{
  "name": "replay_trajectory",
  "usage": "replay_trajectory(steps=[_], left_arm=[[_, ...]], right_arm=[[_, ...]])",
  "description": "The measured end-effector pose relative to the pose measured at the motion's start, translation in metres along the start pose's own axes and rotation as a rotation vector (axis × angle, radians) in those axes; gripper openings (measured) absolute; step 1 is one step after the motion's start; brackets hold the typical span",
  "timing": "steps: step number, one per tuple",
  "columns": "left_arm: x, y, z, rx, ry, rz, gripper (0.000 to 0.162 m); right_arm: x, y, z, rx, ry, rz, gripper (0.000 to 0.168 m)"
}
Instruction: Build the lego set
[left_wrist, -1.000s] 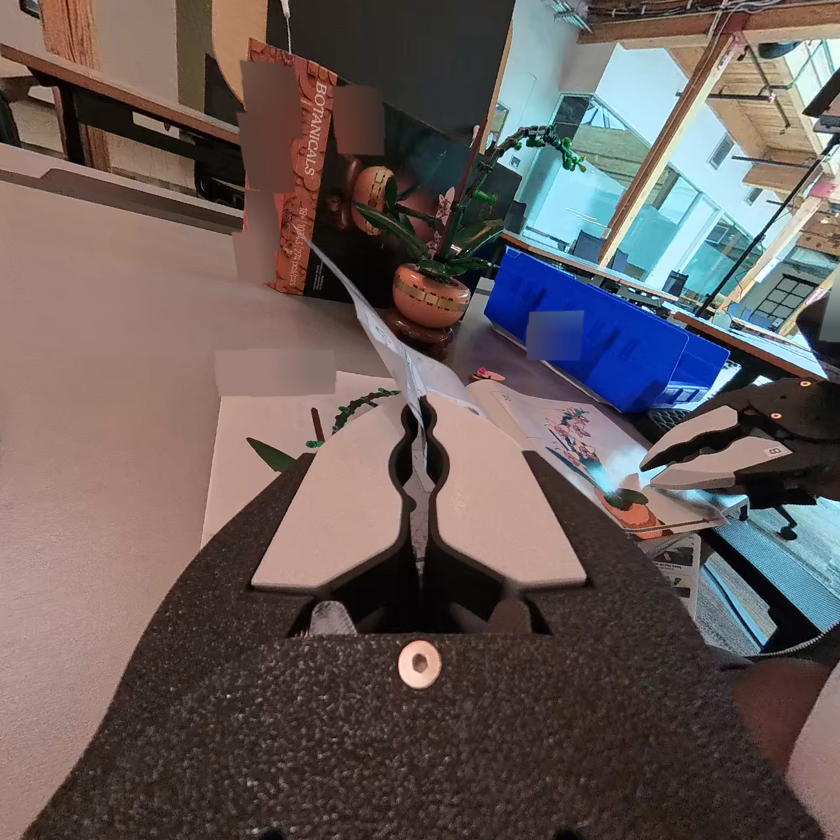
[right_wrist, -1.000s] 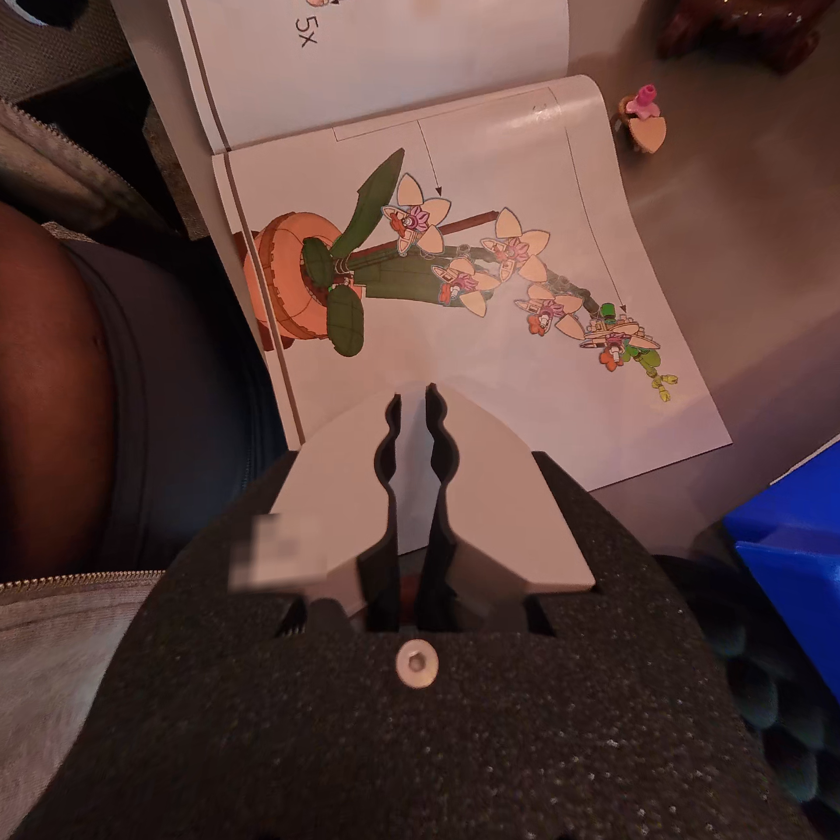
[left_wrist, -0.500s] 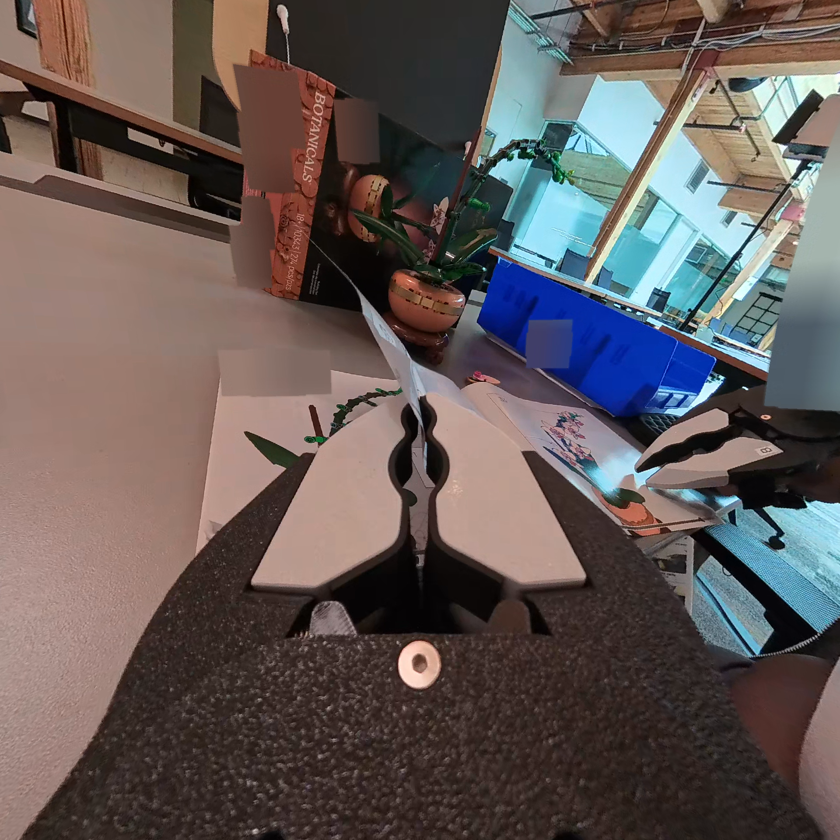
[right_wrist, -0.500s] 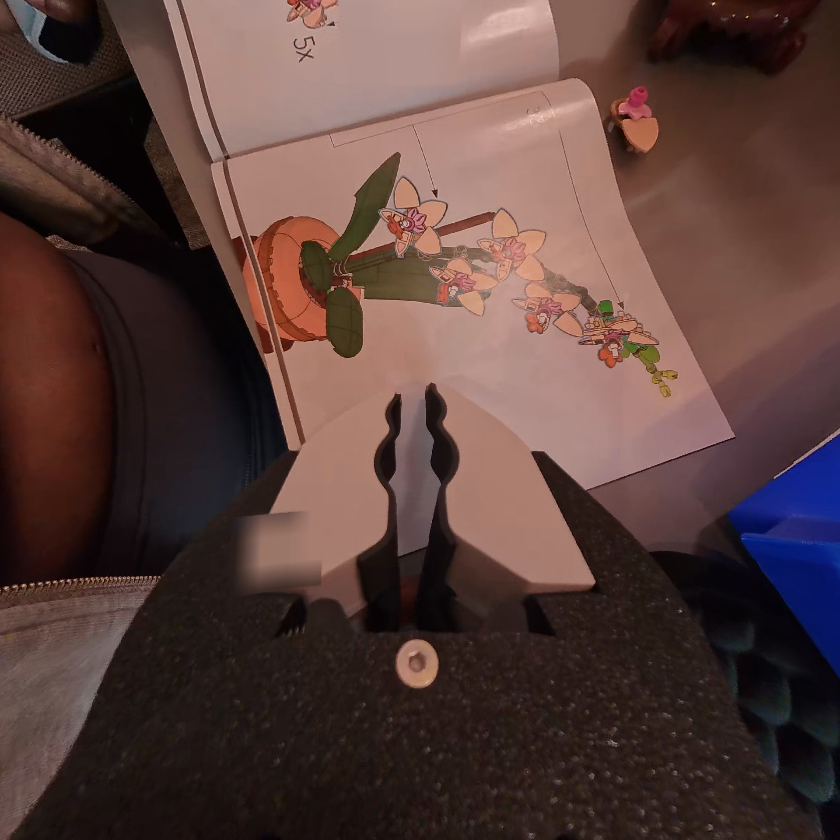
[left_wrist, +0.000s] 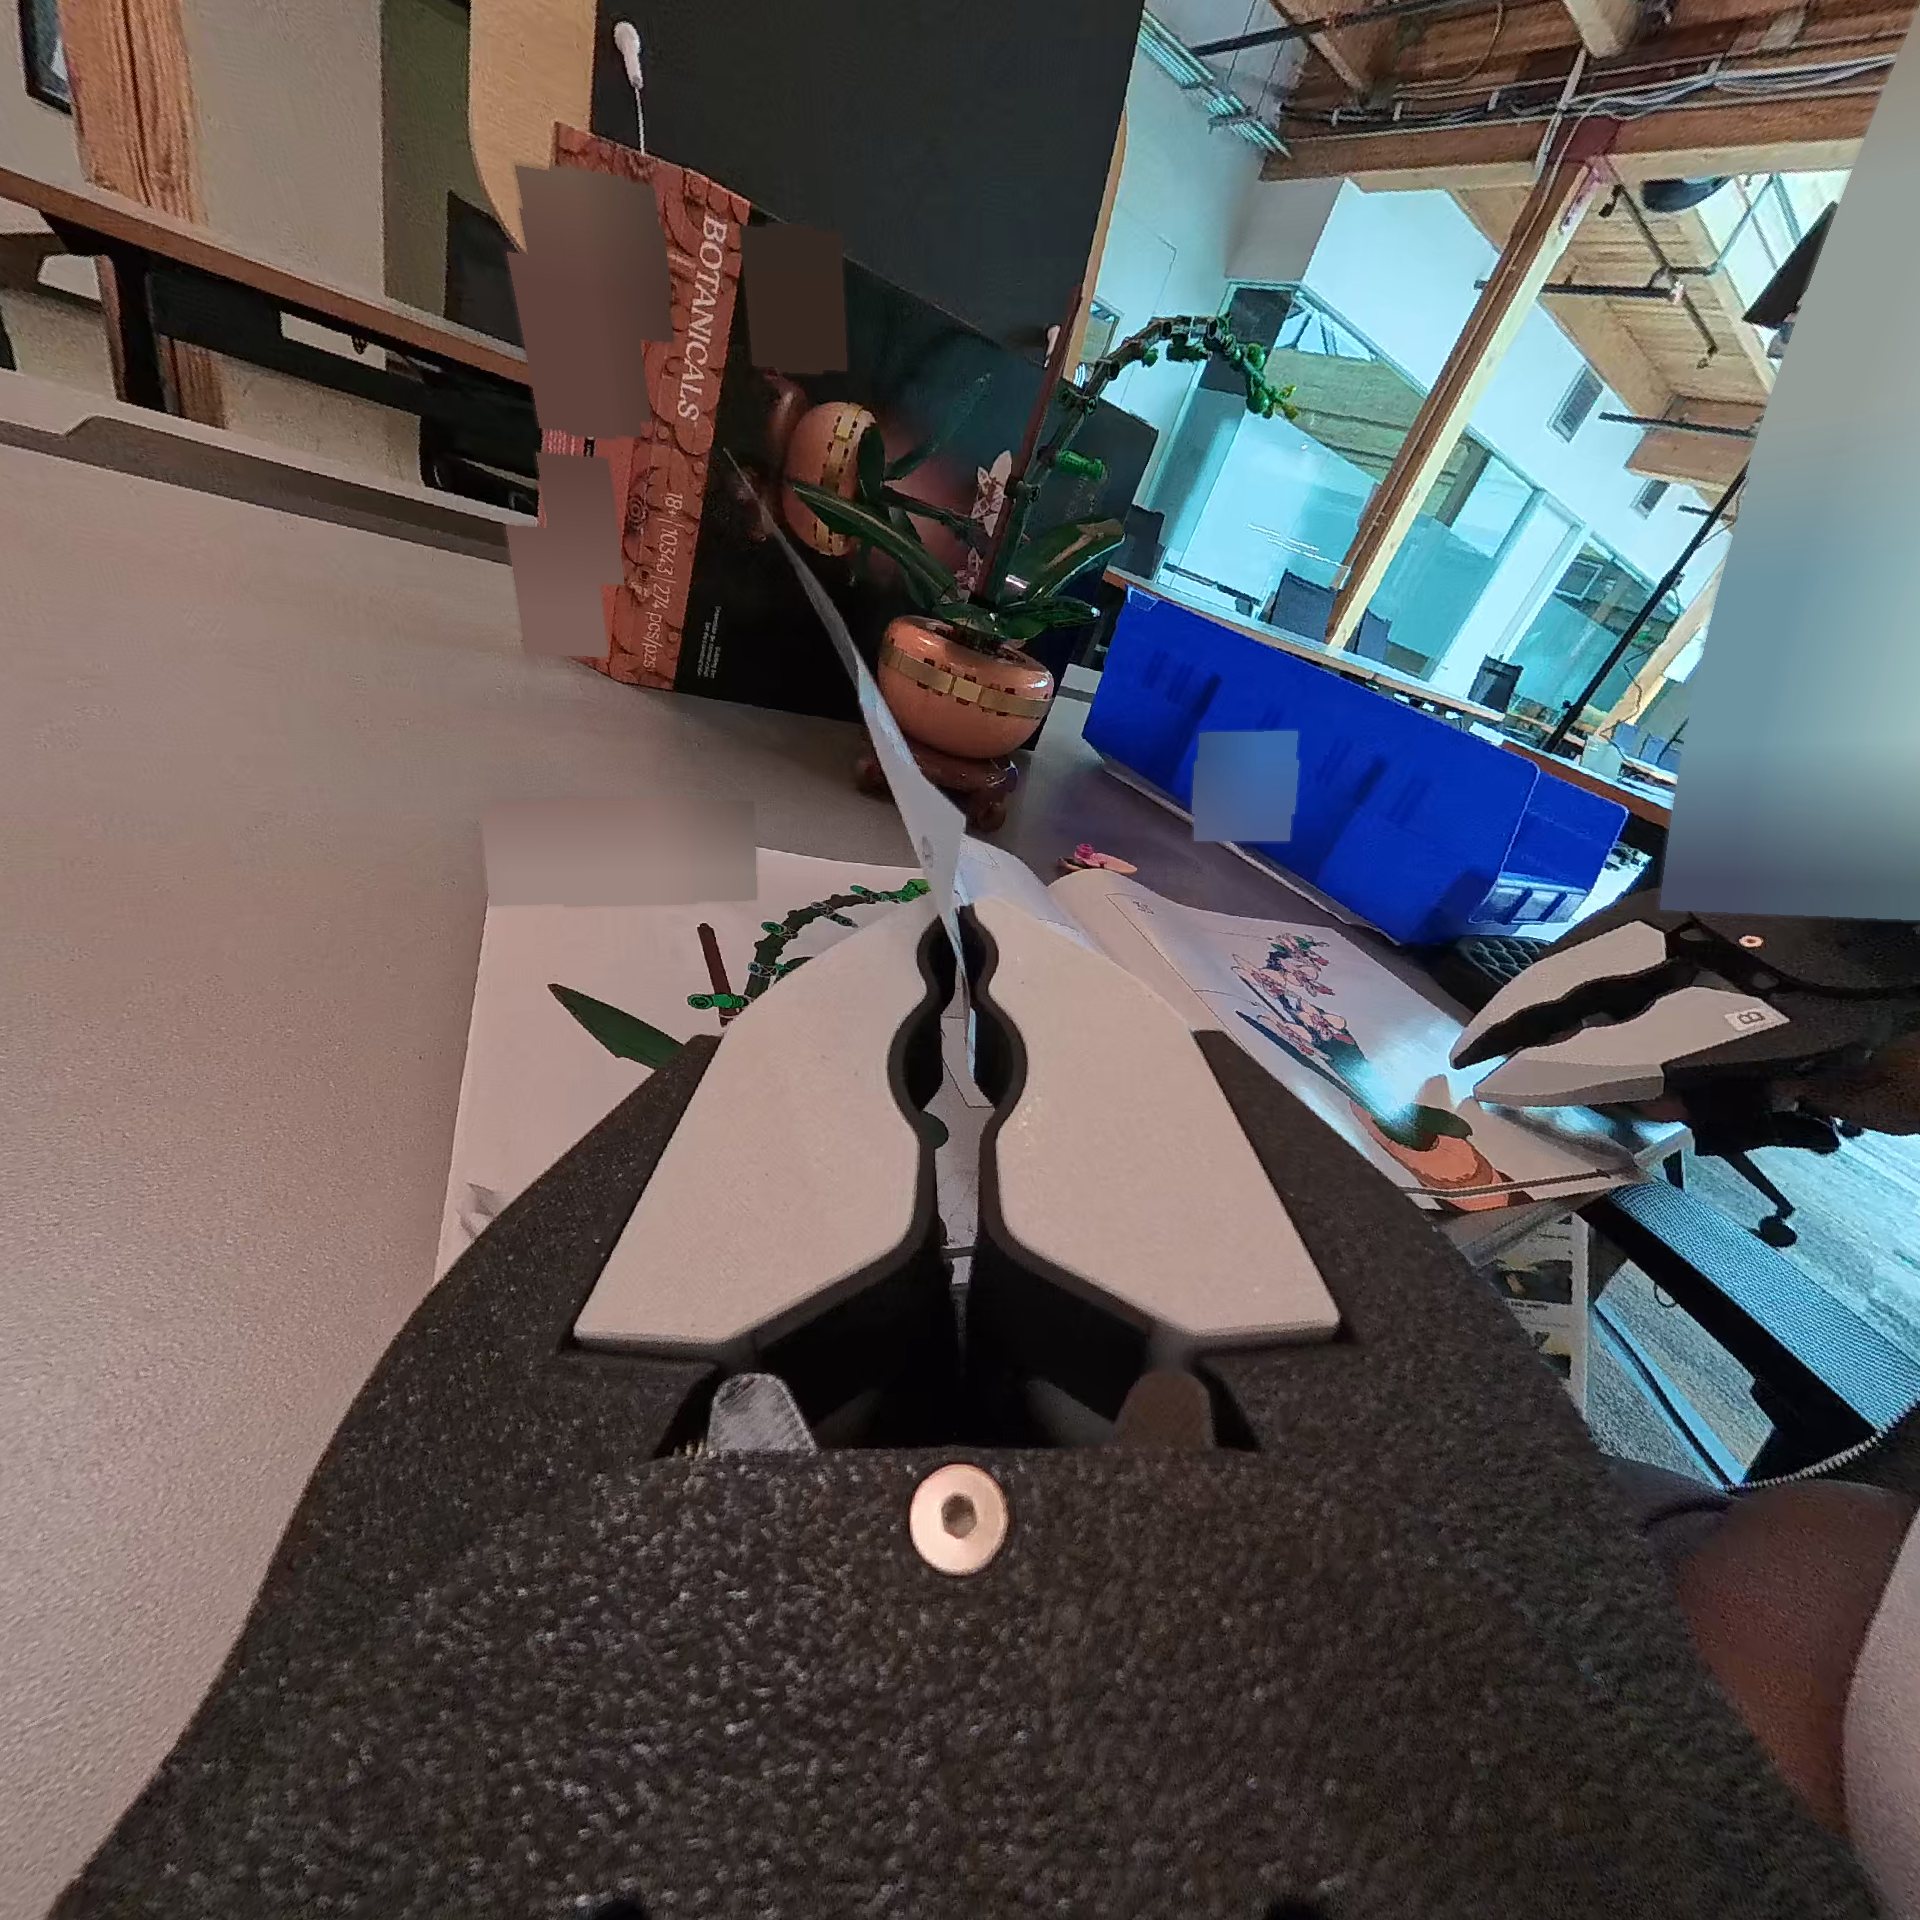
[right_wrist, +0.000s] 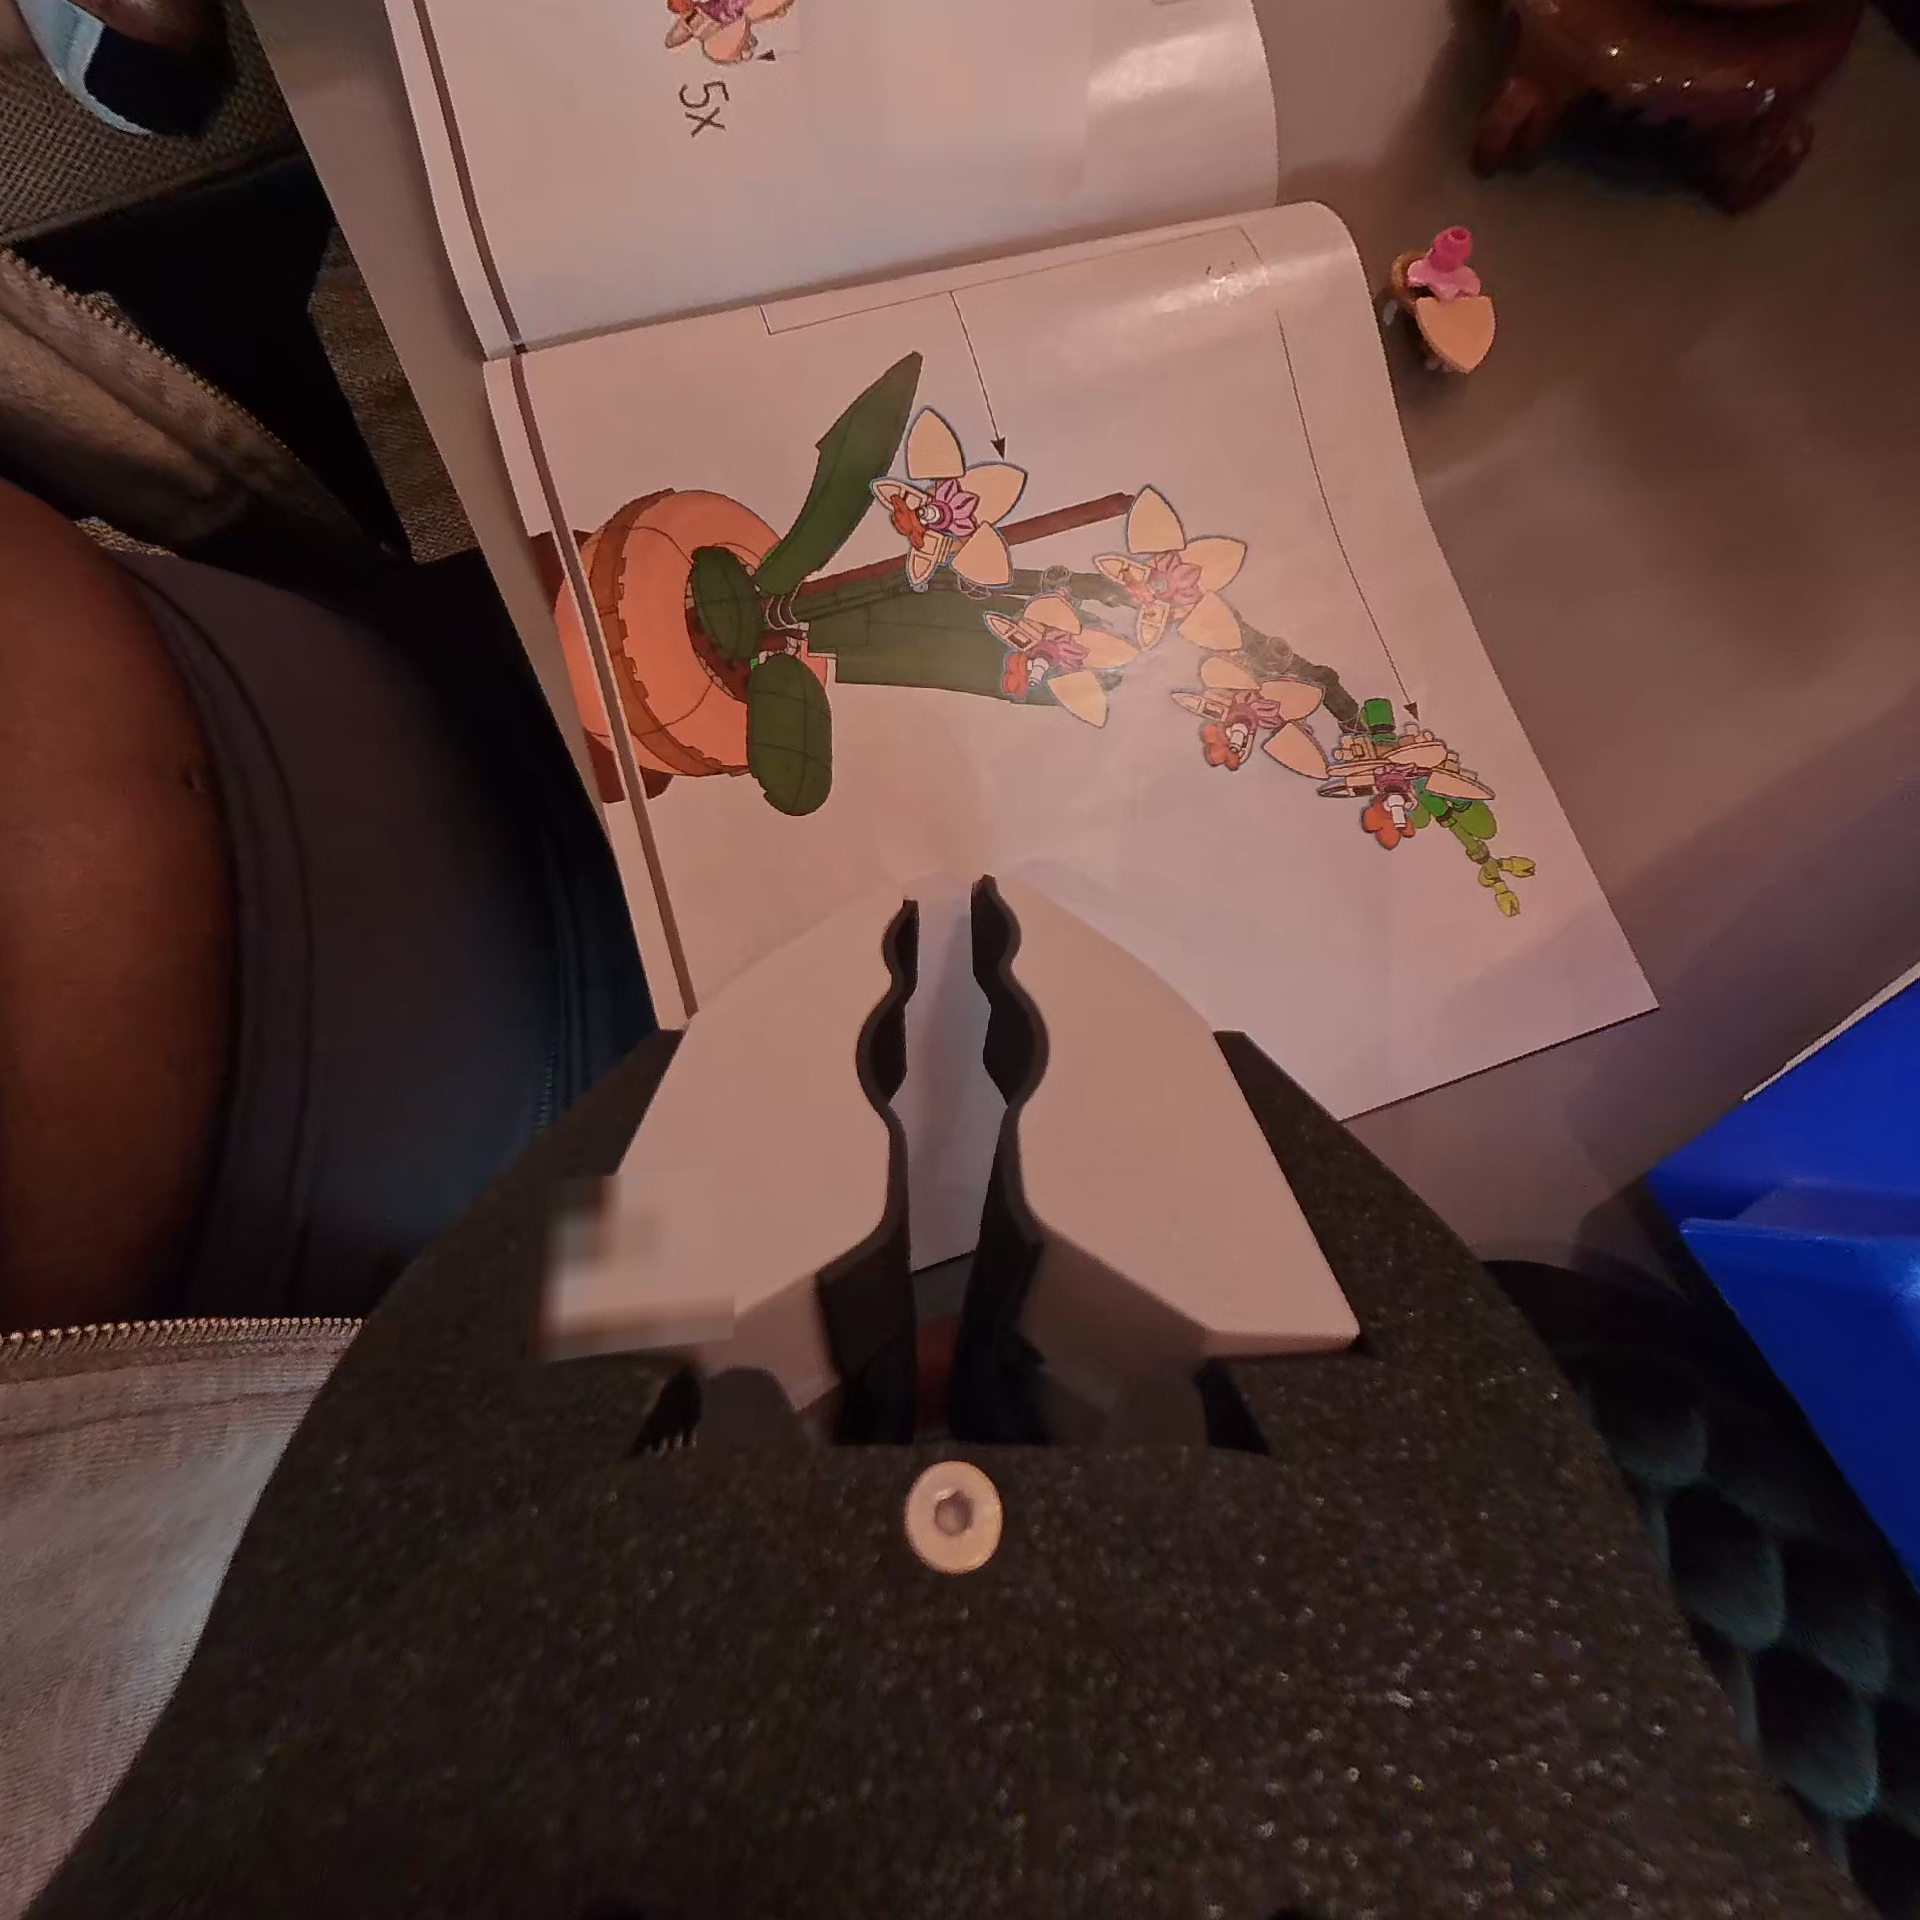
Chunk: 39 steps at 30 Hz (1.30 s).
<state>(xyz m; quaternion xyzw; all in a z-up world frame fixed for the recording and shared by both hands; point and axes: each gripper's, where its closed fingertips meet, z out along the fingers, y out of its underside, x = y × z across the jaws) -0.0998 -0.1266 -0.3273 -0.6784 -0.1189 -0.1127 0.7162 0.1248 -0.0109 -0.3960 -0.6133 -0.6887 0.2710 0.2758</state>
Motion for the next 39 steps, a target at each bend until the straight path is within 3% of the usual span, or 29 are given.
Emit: replay_trajectory(steps=[23, 39], left_arm=[[-0.003, 0.002, -0.001, 0.001, -0.002, -0.031, 0.000], [-0.012, 0.003, -0.002, 0.011, -0.025, -0.166, 0.000]], right_arm=[[-0.001, 0.000, 0.000, 0.018, 0.013, -0.011, 0.008], [-0.002, 0.000, -0.001, 0.014, 0.013, -0.020, 0.008]])
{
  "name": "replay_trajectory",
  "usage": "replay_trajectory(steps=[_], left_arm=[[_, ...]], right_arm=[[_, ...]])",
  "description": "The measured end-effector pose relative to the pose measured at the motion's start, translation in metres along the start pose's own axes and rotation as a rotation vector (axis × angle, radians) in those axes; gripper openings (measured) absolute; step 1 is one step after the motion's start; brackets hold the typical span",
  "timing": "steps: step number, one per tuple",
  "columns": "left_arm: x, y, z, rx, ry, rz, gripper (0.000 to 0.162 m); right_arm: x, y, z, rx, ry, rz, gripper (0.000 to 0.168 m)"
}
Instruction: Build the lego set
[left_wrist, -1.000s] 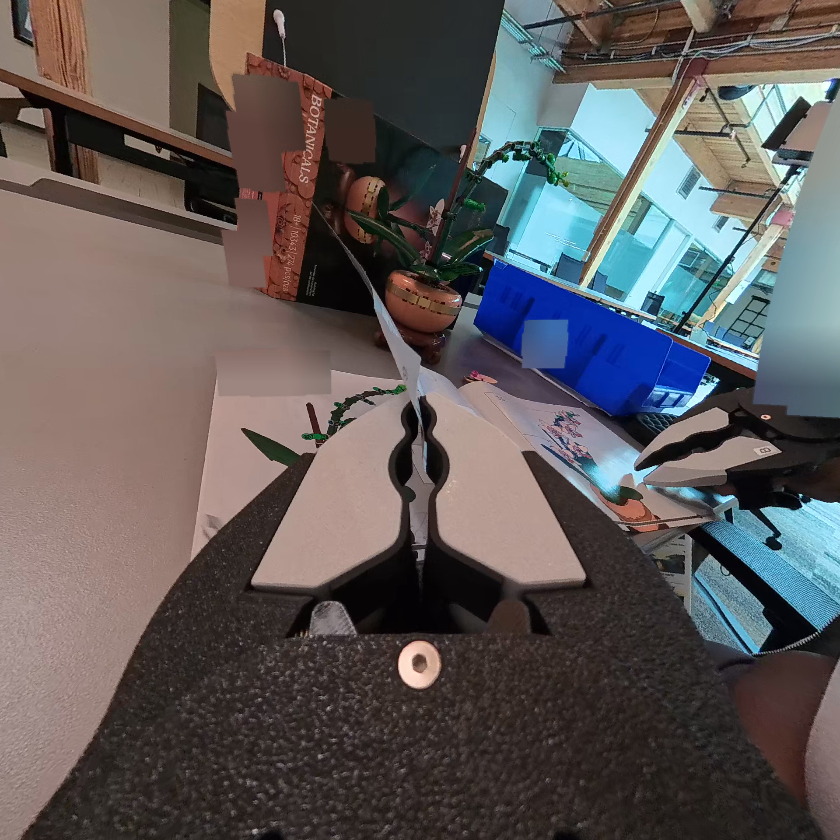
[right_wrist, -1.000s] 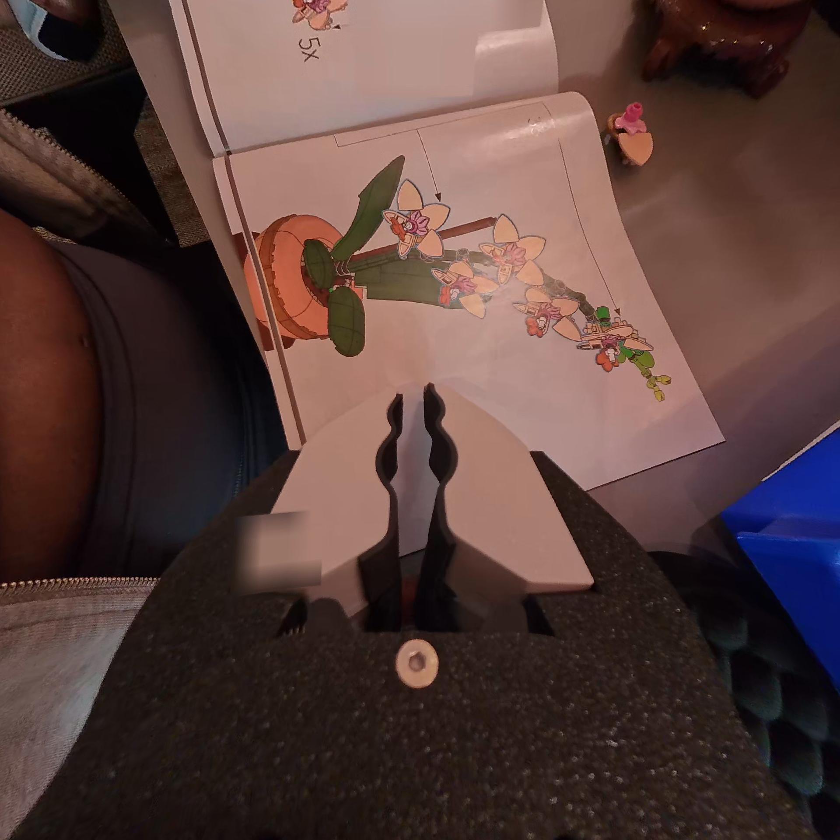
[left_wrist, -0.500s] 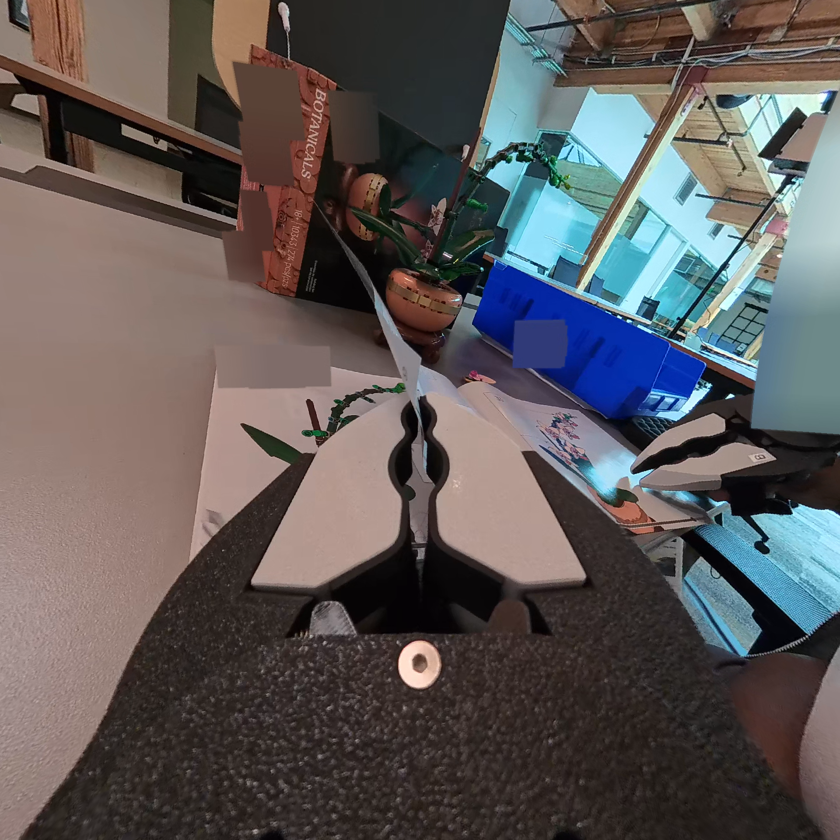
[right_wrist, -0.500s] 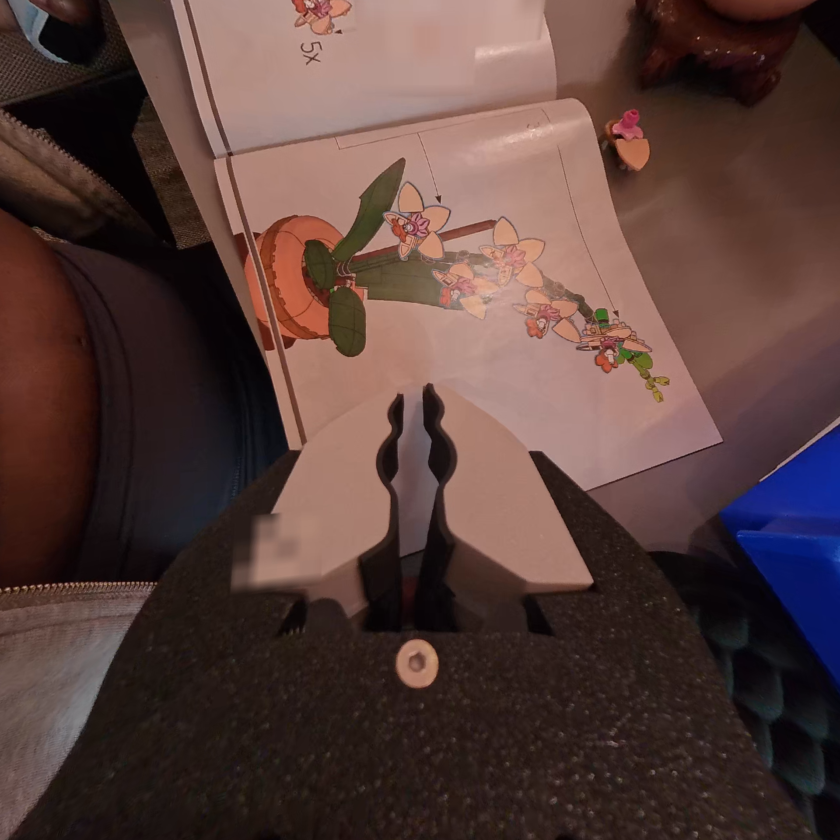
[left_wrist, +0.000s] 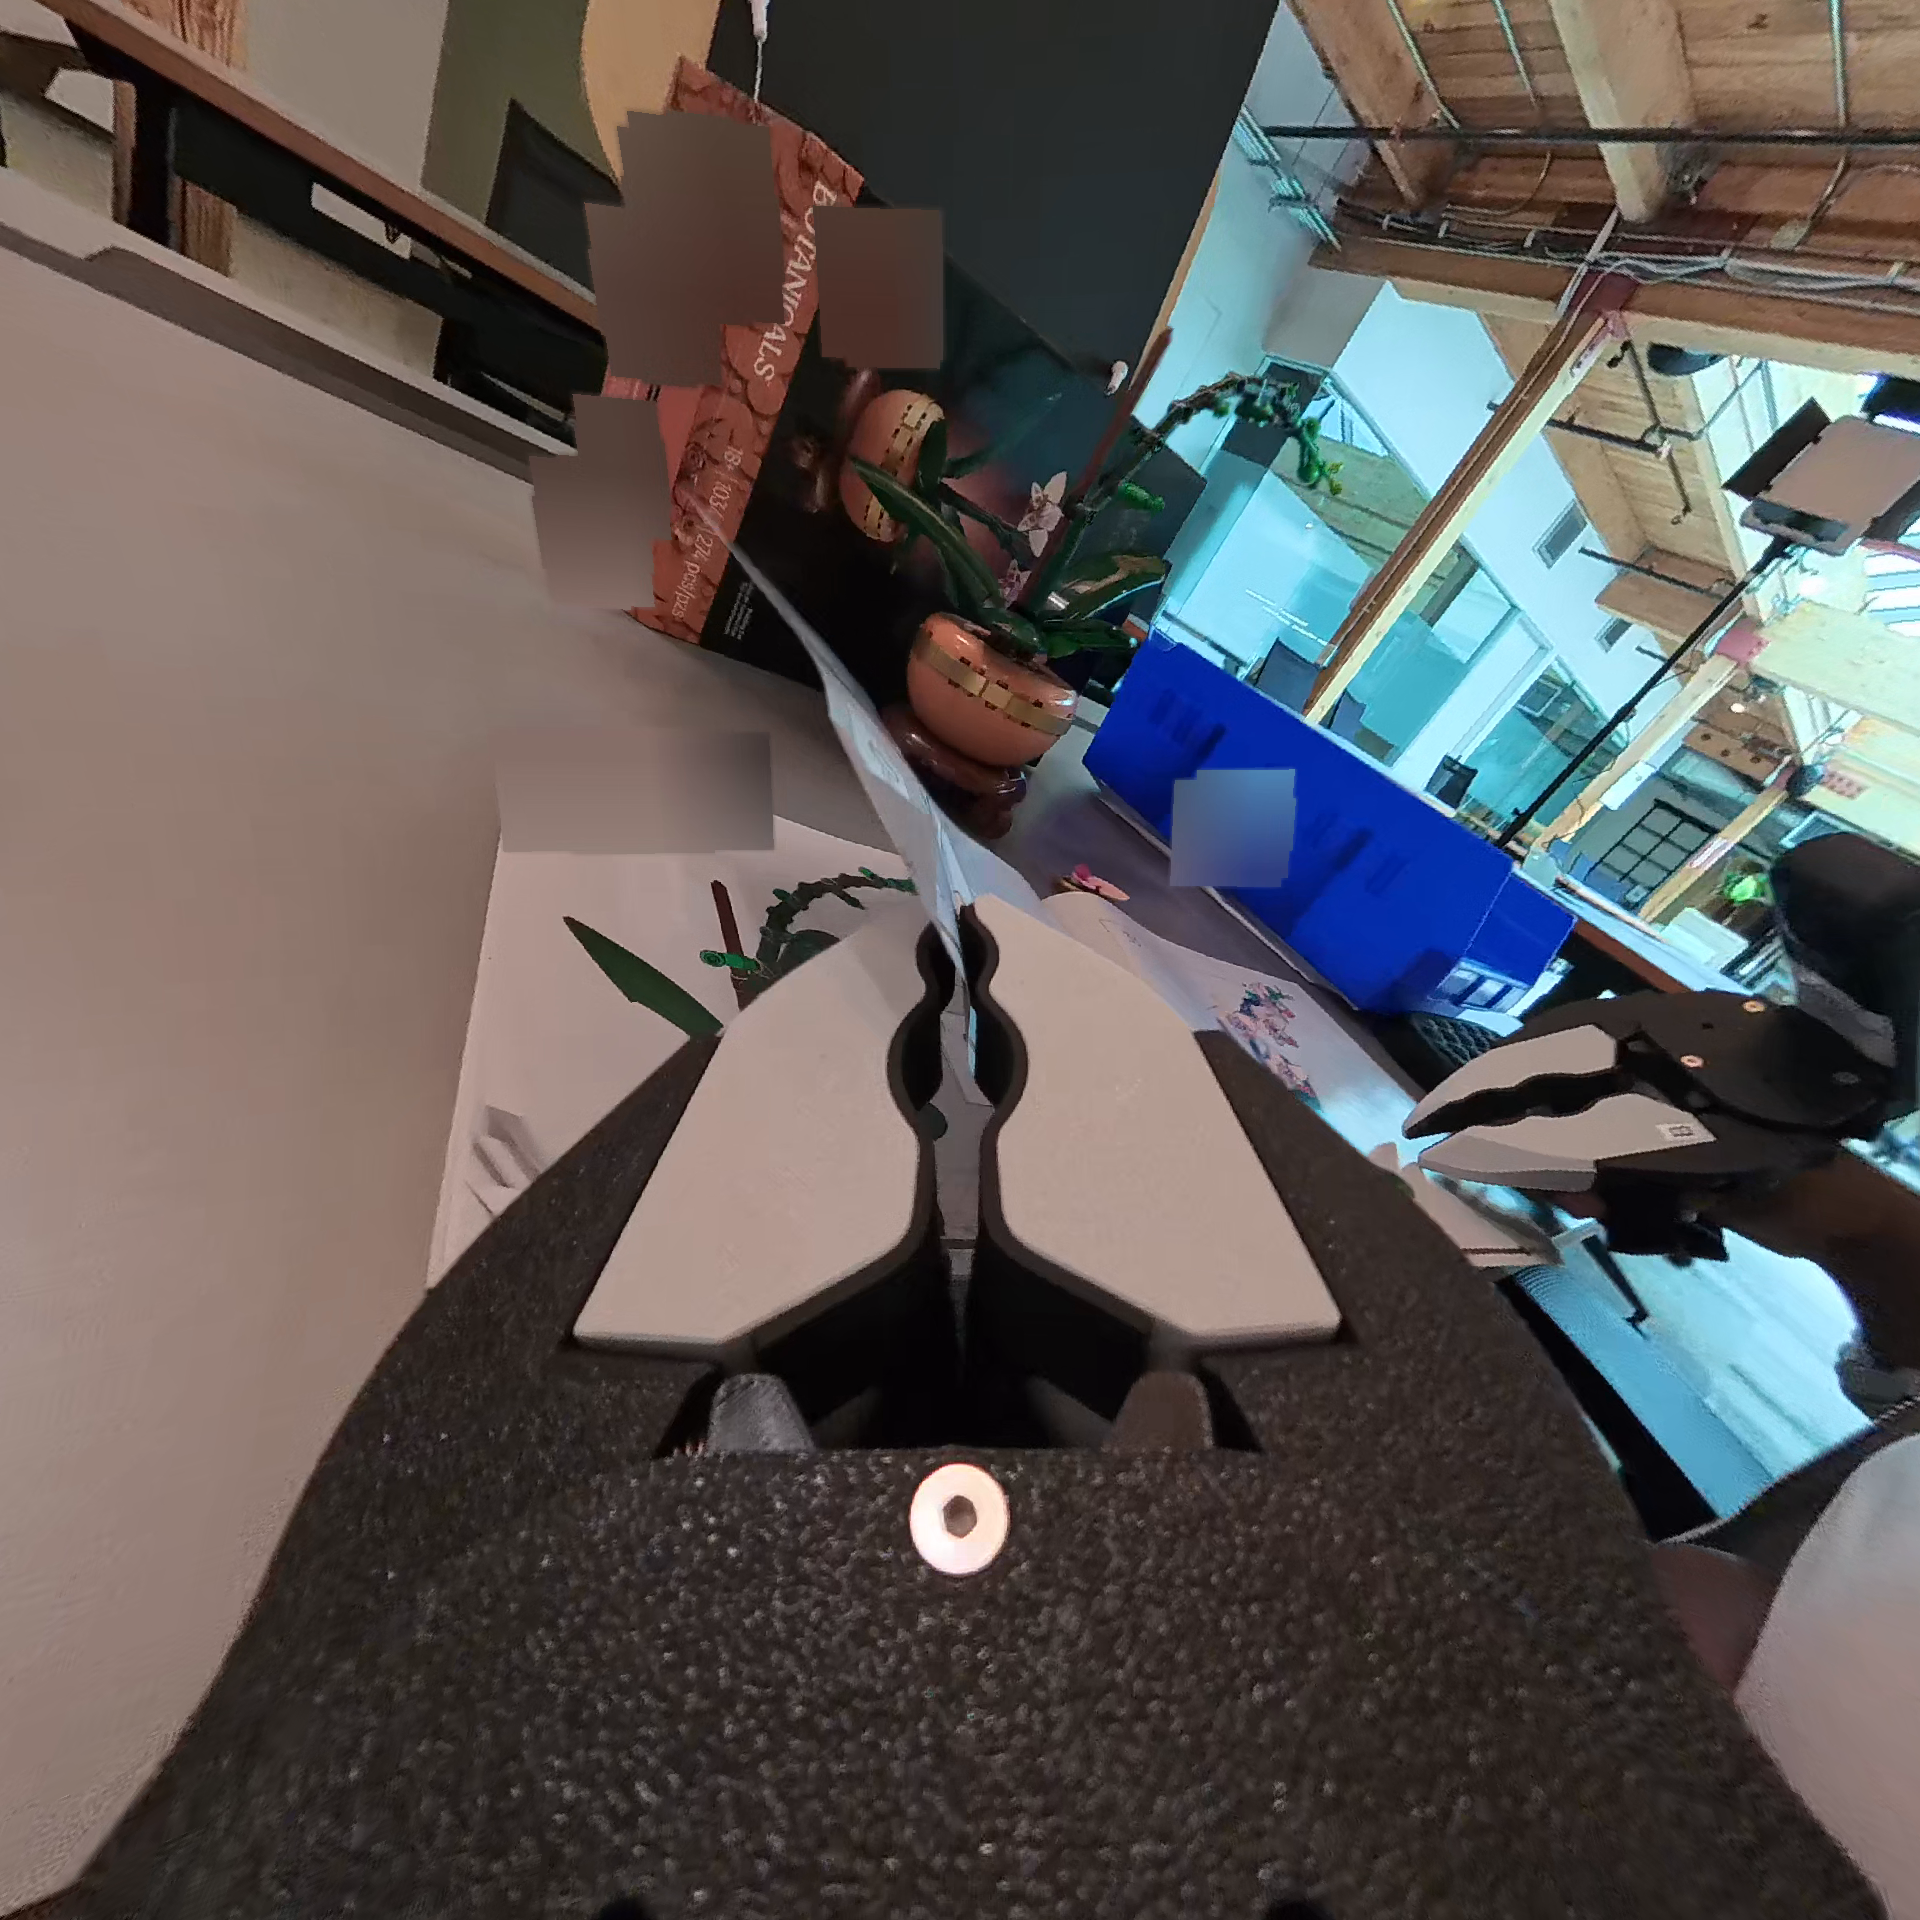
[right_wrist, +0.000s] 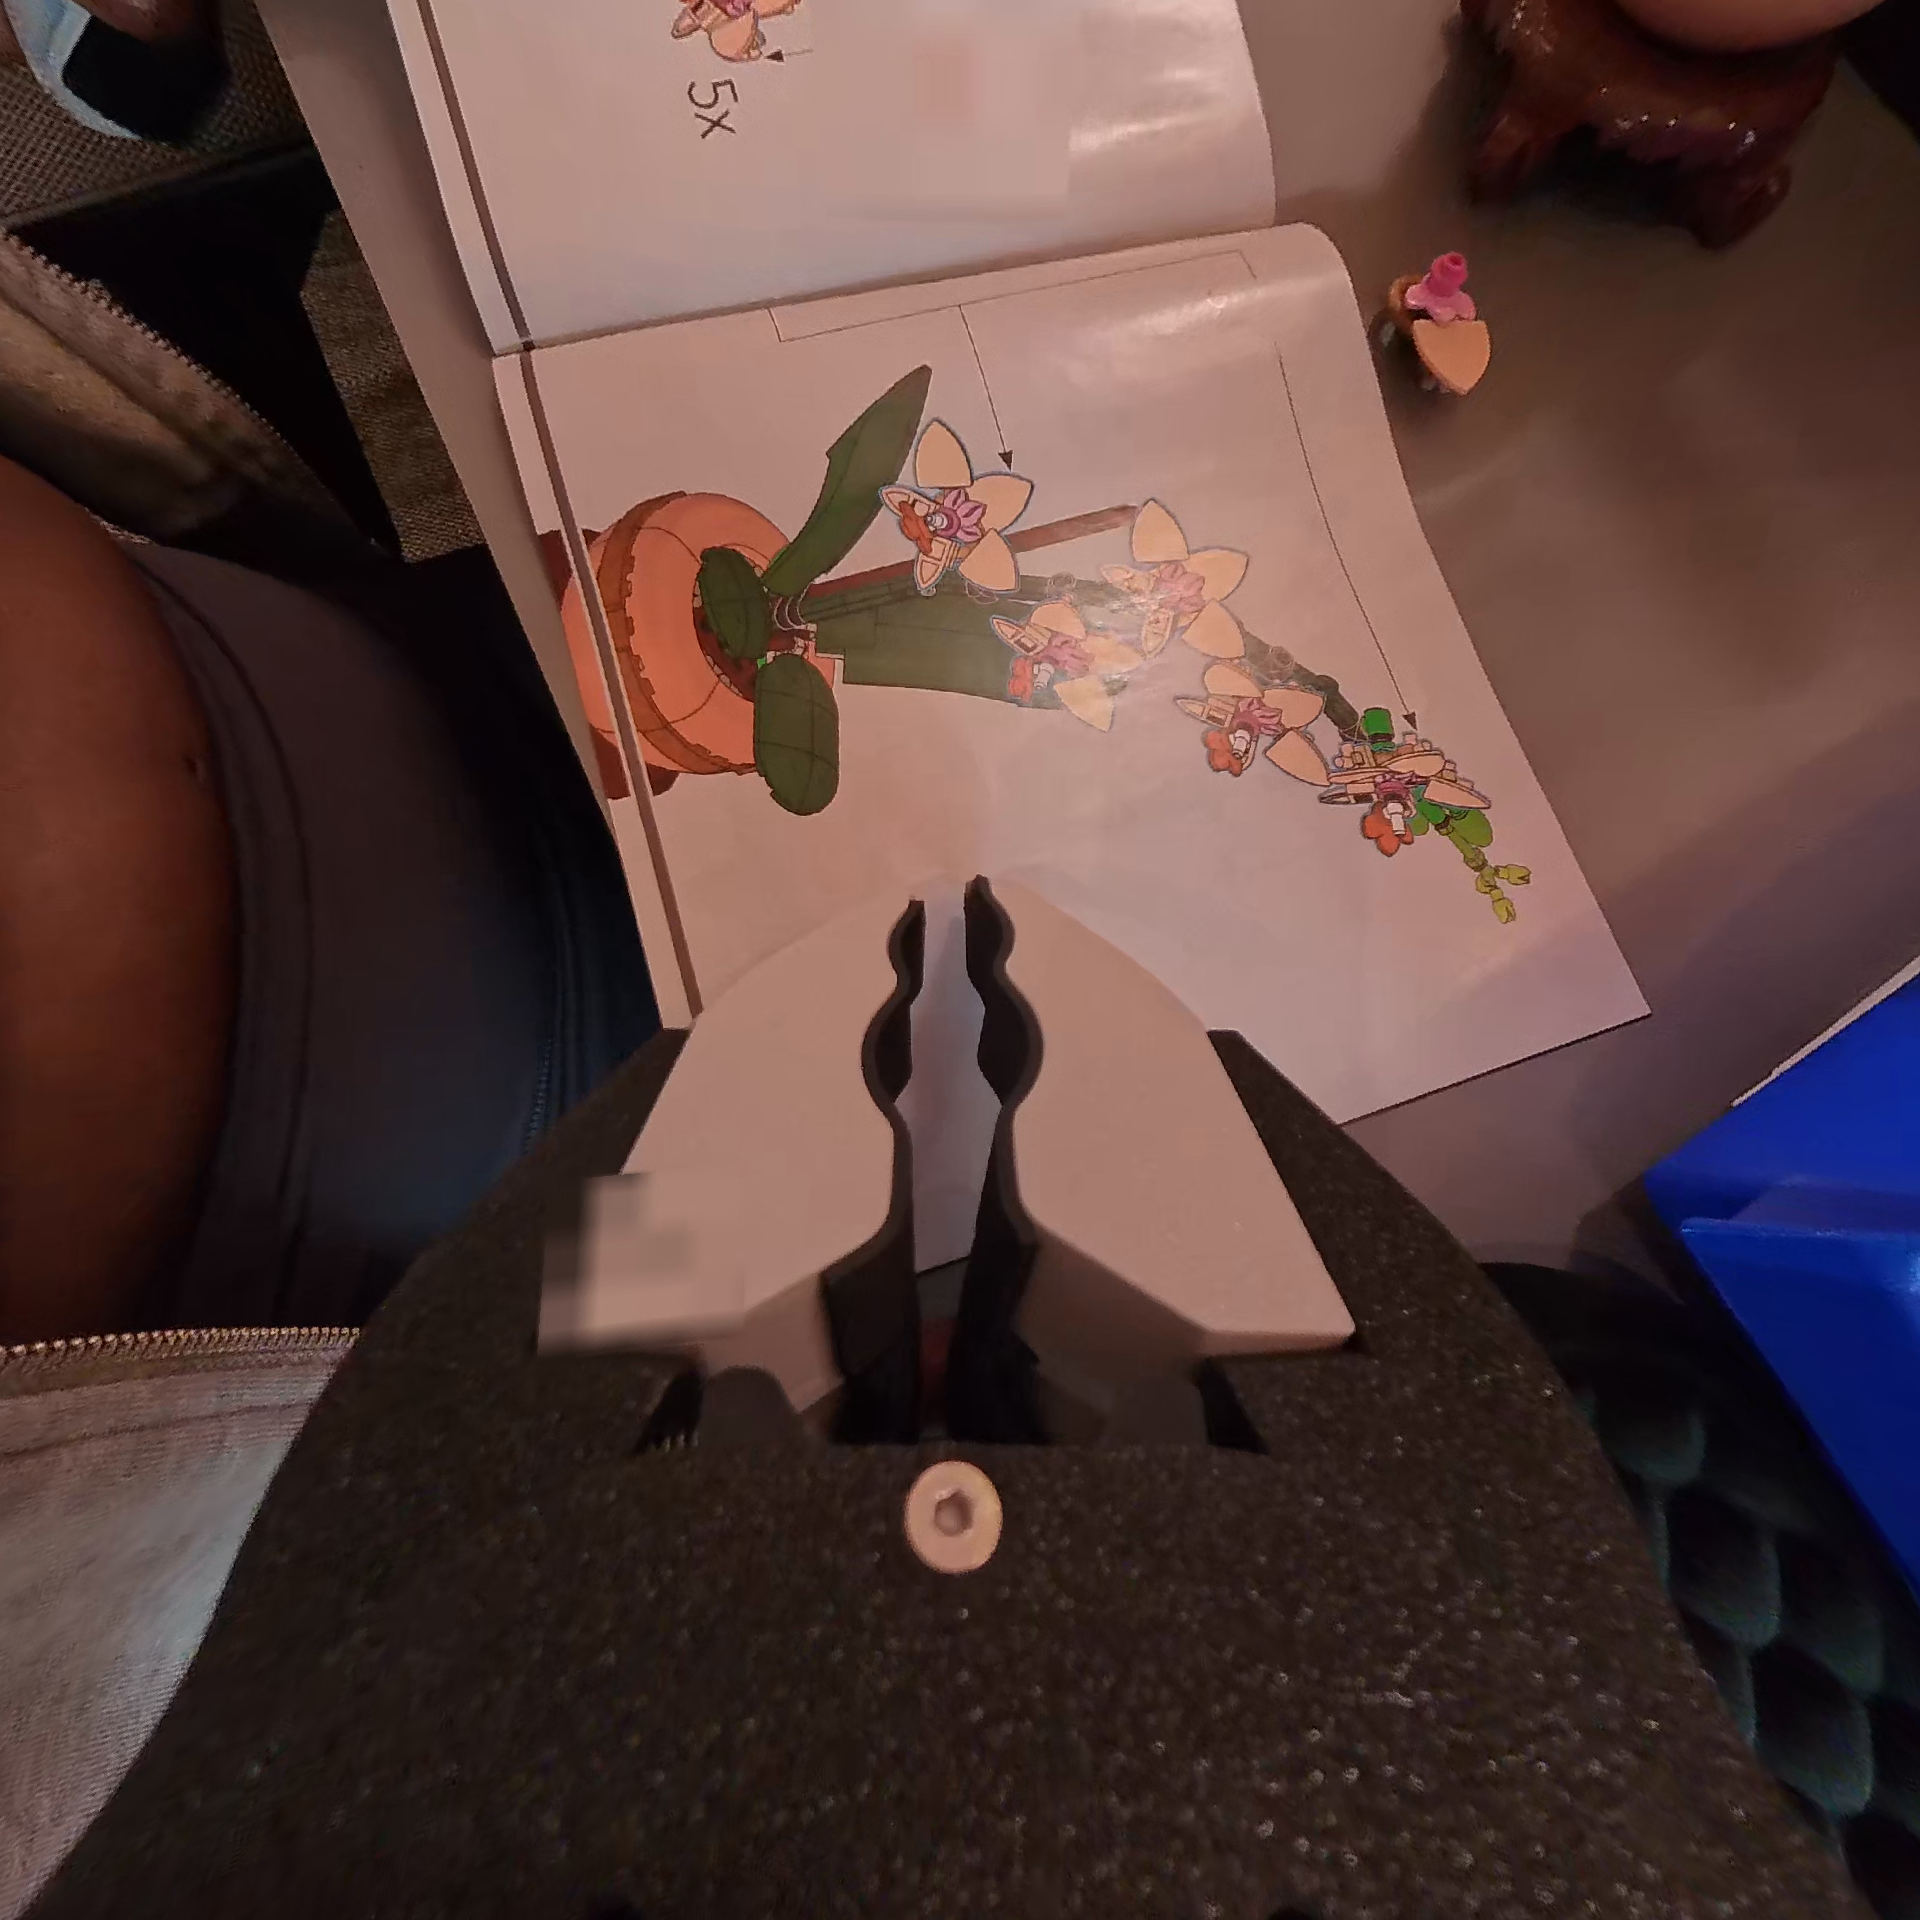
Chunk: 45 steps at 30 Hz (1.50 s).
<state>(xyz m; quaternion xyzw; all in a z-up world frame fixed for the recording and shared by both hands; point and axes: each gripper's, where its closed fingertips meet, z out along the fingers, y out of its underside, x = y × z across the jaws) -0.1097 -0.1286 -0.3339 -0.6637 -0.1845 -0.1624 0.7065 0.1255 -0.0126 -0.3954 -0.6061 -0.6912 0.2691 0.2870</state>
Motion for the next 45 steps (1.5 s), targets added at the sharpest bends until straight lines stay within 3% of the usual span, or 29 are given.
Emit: replay_trajectory(steps=[9, 24, 45], left_arm=[[0.005, -0.001, -0.003, 0.020, 0.032, -0.037, 0.000], [0.012, 0.001, -0.010, 0.043, 0.061, 0.178, 0.000], [0.010, -0.001, -0.011, 0.067, 0.060, 0.184, 0.000]], right_arm=[[0.000, 0.000, 0.000, -0.001, 0.011, -0.019, 0.008], [0.000, -0.001, 0.000, 0.001, 0.035, -0.081, 0.007], [0.000, -0.002, 0.000, 0.000, 0.051, -0.115, 0.006]])
